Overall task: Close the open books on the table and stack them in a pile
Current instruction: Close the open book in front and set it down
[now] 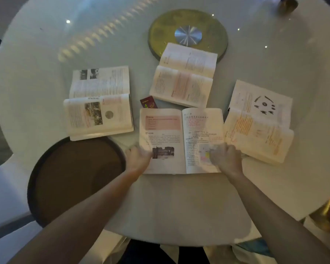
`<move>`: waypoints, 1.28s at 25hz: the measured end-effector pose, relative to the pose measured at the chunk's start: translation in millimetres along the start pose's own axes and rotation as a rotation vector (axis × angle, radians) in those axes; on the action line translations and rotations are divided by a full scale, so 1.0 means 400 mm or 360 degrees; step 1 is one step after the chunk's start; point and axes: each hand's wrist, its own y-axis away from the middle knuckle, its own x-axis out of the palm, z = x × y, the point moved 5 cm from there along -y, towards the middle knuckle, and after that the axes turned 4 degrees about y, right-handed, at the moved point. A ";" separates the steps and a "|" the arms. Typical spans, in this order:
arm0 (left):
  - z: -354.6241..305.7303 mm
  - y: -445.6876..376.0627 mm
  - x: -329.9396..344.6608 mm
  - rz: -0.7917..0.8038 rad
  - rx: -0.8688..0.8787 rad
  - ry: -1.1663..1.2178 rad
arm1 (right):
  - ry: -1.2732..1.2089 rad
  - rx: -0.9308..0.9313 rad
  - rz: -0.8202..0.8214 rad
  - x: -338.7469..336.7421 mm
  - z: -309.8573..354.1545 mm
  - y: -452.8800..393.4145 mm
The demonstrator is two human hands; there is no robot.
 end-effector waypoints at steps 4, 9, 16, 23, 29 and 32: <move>0.042 0.015 -0.015 -0.0204 -0.0289 0.0118 | -0.0424 0.0355 -0.0068 0.027 -0.100 -0.008; 0.046 0.010 -0.013 0.0004 -0.0394 0.0419 | -0.0744 0.0520 0.0036 0.043 -0.114 -0.014; 0.005 0.023 -0.088 0.0140 -0.0112 0.0599 | -0.1157 0.0495 0.0185 -0.029 -0.048 0.065; -0.175 0.104 -0.104 0.0396 0.0339 0.0676 | -0.1168 0.0037 0.0213 -0.081 0.123 0.178; -0.174 0.159 0.074 0.1035 0.0344 0.0531 | -0.1283 -0.0065 0.0313 -0.042 0.230 0.205; -0.107 0.135 0.092 0.0742 0.0282 0.0315 | -0.1061 0.0022 0.0143 -0.026 0.169 0.163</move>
